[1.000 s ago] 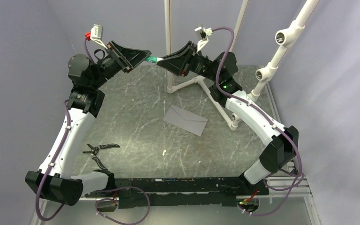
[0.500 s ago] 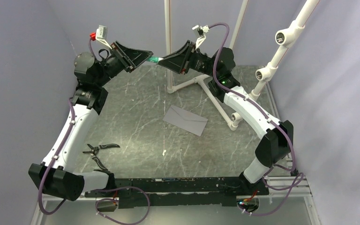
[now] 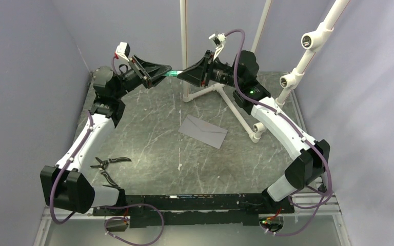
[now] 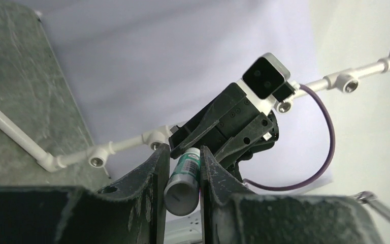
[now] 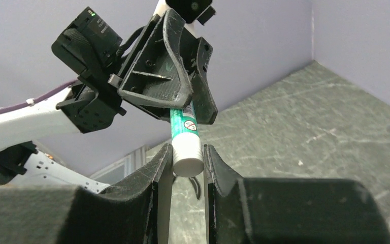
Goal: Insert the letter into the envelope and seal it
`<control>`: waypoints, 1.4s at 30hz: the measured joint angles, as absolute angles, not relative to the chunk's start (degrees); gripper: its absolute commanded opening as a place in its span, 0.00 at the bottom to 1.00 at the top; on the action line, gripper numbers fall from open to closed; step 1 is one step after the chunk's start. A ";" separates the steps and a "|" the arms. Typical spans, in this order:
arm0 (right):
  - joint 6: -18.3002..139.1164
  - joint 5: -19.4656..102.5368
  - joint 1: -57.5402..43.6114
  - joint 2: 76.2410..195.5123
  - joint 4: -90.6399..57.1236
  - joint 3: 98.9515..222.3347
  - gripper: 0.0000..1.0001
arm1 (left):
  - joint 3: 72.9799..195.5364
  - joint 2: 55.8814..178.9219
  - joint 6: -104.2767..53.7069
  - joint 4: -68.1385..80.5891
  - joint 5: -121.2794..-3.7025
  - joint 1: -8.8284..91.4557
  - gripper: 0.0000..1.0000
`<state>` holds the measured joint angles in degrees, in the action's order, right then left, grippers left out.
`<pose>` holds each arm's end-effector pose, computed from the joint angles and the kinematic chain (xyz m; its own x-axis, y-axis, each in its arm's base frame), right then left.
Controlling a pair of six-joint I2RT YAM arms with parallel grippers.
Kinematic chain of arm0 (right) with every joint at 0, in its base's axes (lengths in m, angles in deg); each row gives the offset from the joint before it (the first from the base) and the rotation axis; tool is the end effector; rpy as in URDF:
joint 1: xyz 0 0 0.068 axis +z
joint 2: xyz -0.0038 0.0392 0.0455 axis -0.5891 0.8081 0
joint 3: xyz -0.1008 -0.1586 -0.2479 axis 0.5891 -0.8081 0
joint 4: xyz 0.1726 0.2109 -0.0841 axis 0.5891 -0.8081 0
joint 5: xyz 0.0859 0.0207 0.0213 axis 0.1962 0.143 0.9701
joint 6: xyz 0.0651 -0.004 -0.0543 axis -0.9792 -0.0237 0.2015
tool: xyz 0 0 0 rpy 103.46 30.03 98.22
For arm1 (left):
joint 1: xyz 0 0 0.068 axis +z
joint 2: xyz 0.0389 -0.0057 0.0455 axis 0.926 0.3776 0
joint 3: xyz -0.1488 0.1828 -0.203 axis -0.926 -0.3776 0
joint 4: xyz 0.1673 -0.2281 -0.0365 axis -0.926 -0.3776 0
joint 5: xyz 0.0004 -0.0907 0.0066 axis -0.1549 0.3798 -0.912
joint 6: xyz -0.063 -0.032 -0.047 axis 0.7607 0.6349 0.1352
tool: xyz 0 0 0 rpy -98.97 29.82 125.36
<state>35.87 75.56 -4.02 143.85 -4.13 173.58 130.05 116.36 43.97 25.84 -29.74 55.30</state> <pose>0.3234 0.2612 0.5006 -0.3486 0.2402 -0.9060 -0.8984 0.1899 0.3960 0.3204 -0.1212 0.4696 -0.7304 -0.6009 -0.3247 0.3789 0.0390 -0.9246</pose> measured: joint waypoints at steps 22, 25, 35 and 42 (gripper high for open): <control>41.86 68.59 -2.73 136.90 -9.57 166.09 0.85 | 116.02 115.93 63.10 22.25 -28.21 57.31 0.02; 42.14 68.33 -3.01 134.32 -9.77 163.36 0.83 | 116.00 115.31 64.06 22.32 -28.27 57.62 0.02; 35.61 68.88 -4.04 136.27 -9.68 163.07 0.79 | 115.98 114.79 67.80 23.80 -27.88 57.62 0.02; 28.42 70.56 -4.19 139.48 -9.55 163.27 0.71 | 115.98 114.46 68.47 24.44 -27.44 57.62 0.02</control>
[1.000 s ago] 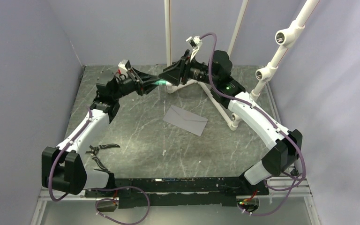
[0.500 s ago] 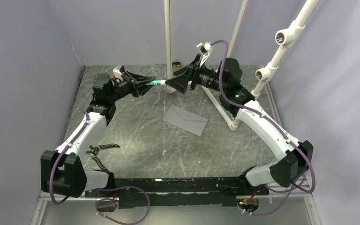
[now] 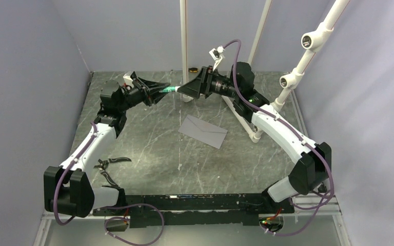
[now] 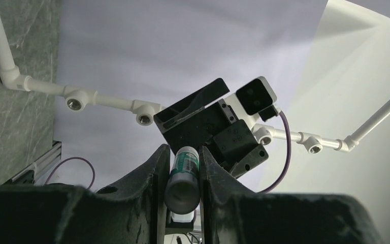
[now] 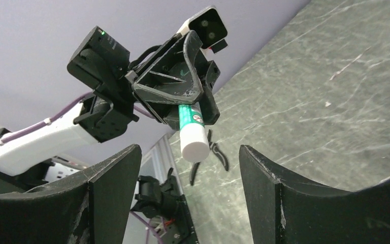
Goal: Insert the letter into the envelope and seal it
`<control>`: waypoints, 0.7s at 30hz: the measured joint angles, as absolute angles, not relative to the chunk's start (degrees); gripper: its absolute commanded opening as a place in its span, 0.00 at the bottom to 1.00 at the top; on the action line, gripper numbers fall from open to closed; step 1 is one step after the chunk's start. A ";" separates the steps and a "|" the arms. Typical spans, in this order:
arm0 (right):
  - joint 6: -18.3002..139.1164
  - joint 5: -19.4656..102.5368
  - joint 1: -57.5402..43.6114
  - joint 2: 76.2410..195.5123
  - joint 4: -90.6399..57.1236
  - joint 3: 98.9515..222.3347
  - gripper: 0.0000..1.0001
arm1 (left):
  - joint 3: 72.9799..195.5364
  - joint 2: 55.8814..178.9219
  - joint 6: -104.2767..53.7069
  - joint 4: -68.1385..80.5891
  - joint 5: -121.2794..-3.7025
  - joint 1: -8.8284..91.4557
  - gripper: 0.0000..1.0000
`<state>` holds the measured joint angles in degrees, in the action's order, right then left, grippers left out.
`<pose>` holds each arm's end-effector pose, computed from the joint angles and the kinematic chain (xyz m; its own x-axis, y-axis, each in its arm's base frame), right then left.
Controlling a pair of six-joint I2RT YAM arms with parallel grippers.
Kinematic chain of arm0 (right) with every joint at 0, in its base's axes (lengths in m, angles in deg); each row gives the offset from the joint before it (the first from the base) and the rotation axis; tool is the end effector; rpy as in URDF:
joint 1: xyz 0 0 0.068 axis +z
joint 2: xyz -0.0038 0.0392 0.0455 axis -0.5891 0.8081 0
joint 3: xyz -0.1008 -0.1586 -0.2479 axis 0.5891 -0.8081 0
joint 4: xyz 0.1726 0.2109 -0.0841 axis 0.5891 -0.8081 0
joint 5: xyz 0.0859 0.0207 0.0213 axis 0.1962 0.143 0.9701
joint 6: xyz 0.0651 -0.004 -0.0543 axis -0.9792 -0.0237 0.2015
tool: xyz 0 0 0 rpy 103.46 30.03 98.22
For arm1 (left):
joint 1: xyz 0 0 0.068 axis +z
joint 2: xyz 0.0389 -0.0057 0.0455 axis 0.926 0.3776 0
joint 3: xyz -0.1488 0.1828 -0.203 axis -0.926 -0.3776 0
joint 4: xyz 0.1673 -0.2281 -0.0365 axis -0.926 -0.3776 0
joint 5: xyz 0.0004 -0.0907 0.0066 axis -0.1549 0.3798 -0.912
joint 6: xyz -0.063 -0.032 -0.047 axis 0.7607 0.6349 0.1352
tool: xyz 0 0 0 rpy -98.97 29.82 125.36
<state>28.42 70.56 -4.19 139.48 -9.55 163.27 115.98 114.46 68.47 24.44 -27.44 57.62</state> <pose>0.3168 0.2497 0.4454 -0.5811 0.2303 -0.7806 -0.7272 0.2837 0.6250 0.3178 -0.1091 0.3775 -0.7830 -0.5721 0.2443 -0.1837 -0.1625 -0.9695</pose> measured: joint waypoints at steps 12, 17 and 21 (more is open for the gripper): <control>20.26 74.34 -4.19 142.23 -4.98 163.81 0.24 | 115.98 113.26 68.72 24.33 -27.01 57.62 0.03; 18.12 75.74 -4.32 143.31 -3.82 164.16 0.04 | 116.09 112.69 68.10 23.85 -27.09 57.73 0.02; 16.81 76.59 -4.58 144.11 -2.78 164.23 0.00 | 116.55 112.74 67.08 22.62 -27.09 57.77 0.02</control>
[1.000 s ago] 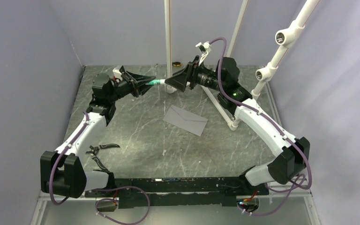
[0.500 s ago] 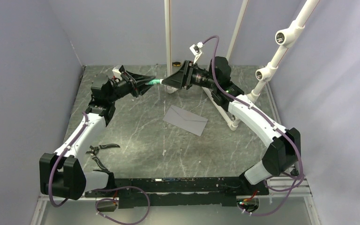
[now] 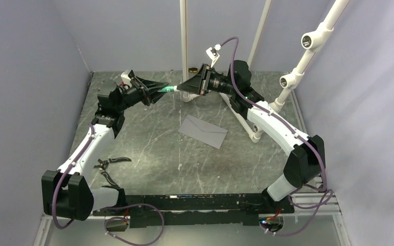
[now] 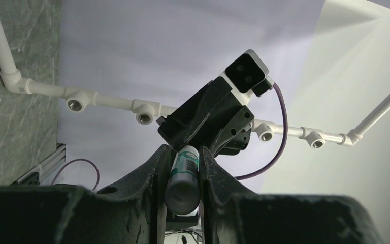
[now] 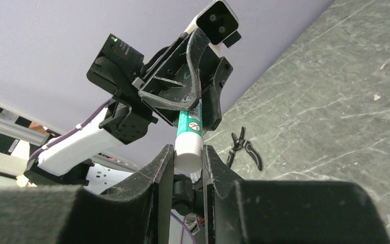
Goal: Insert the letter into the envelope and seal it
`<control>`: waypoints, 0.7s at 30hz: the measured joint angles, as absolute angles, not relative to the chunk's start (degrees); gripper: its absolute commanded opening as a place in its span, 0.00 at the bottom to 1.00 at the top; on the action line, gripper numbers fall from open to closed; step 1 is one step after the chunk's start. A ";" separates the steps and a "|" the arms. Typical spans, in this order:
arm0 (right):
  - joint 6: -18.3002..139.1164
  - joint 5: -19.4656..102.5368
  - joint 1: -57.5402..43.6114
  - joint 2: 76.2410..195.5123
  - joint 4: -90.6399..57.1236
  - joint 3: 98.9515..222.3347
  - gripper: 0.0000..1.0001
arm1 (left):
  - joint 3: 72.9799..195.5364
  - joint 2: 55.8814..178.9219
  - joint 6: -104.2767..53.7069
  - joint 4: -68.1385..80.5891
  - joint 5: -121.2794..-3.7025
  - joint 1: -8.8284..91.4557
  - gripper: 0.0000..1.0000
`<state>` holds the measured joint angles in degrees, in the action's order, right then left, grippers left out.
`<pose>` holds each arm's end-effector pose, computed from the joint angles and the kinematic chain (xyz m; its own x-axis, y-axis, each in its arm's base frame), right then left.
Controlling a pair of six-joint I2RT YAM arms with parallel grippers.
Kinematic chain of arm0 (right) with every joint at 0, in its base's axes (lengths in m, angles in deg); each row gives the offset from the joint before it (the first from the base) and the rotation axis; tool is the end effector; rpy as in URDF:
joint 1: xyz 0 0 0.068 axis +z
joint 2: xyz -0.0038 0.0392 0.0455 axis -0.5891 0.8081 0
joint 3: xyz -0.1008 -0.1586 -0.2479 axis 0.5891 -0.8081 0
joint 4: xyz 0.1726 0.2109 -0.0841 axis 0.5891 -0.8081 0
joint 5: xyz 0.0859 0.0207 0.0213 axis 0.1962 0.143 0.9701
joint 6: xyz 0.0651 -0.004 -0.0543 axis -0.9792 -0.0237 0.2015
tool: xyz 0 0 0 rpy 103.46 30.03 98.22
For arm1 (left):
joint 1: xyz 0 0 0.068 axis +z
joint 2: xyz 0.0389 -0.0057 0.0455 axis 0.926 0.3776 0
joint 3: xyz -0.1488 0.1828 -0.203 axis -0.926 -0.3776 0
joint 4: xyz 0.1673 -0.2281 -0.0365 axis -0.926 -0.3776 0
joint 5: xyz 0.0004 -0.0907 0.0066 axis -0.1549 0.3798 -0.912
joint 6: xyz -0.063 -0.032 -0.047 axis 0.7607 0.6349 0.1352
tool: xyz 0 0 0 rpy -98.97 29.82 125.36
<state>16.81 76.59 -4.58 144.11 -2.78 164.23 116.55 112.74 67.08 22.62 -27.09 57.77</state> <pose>0.3329 0.2635 0.4360 -0.7096 0.2293 -0.6662 -0.6504 0.1507 0.7445 0.3101 -0.1072 0.3867 -0.7909 -0.5729 0.2150 -0.1573 -0.1492 -0.9762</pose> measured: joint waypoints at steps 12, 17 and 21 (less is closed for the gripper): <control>15.80 77.86 -5.76 146.06 -3.43 166.94 0.00 | 120.46 116.12 62.18 21.88 -29.15 56.41 0.02; 16.07 77.71 -5.76 146.26 -4.57 166.94 0.00 | 122.14 118.42 60.32 22.12 -30.11 55.74 0.02; 16.55 78.84 -5.70 146.41 -6.38 166.94 0.00 | 122.23 119.90 60.02 23.63 -31.09 54.47 0.02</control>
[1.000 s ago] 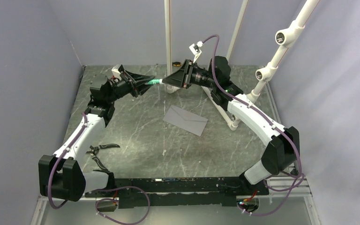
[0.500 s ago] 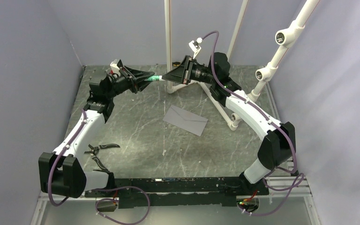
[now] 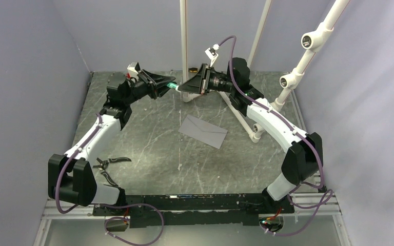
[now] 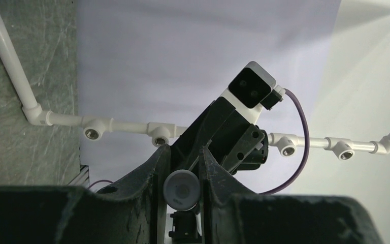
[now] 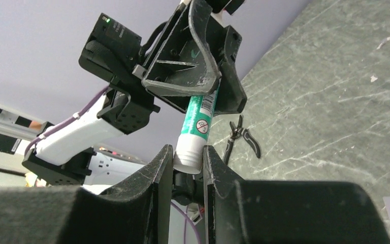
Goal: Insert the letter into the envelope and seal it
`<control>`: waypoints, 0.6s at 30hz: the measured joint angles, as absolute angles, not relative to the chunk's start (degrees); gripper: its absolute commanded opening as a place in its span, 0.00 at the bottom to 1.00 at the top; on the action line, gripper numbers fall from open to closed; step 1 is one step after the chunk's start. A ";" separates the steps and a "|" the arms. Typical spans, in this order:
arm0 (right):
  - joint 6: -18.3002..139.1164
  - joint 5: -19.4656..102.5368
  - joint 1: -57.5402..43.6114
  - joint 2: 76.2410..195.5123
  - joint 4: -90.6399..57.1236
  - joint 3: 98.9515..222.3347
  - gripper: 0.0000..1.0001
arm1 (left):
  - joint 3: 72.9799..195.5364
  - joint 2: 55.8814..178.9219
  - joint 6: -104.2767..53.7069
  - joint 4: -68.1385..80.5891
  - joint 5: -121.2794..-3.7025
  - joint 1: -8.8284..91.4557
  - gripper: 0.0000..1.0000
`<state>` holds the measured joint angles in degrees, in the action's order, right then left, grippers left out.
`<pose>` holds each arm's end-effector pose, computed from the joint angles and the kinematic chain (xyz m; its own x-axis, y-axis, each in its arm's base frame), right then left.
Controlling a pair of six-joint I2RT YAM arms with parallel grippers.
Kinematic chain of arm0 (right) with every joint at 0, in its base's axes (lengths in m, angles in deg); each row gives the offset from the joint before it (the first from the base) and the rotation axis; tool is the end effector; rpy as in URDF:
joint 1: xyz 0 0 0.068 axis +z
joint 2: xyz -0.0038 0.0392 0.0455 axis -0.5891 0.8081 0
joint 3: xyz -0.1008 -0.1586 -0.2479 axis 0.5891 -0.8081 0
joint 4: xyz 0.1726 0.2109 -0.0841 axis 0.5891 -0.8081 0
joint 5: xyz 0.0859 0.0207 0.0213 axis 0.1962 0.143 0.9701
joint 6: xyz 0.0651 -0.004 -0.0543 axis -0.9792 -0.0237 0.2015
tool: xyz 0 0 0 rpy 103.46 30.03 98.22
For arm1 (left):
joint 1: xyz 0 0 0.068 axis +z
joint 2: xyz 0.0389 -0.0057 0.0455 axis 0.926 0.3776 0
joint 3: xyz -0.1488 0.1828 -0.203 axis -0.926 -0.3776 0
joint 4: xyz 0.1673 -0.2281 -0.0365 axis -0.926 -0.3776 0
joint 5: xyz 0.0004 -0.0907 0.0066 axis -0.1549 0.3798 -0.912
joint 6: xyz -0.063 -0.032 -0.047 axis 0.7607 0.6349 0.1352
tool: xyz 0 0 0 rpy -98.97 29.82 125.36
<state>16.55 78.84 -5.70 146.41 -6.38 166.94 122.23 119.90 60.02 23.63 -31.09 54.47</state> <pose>0.3458 0.2639 0.4307 -0.7474 0.1963 -0.6348 -0.6143 0.1597 0.7727 0.3426 -0.1302 0.3889 -0.7962 -0.5965 0.1006 -0.0664 -0.0791 -0.9947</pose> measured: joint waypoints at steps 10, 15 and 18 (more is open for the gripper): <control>21.27 74.30 -3.58 145.25 -9.70 164.01 0.75 | 127.50 117.52 44.87 4.13 -32.10 55.26 0.02; 24.94 68.13 -3.23 140.51 -9.84 158.42 0.90 | 127.61 113.50 39.03 -3.58 -29.58 57.07 0.02; 27.24 65.34 -3.91 137.91 -10.43 156.32 0.91 | 126.60 113.26 37.29 -4.72 -29.17 57.77 0.02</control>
<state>27.24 65.34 -3.91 137.91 -10.43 156.32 126.60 113.26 37.29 -4.72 -29.17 57.77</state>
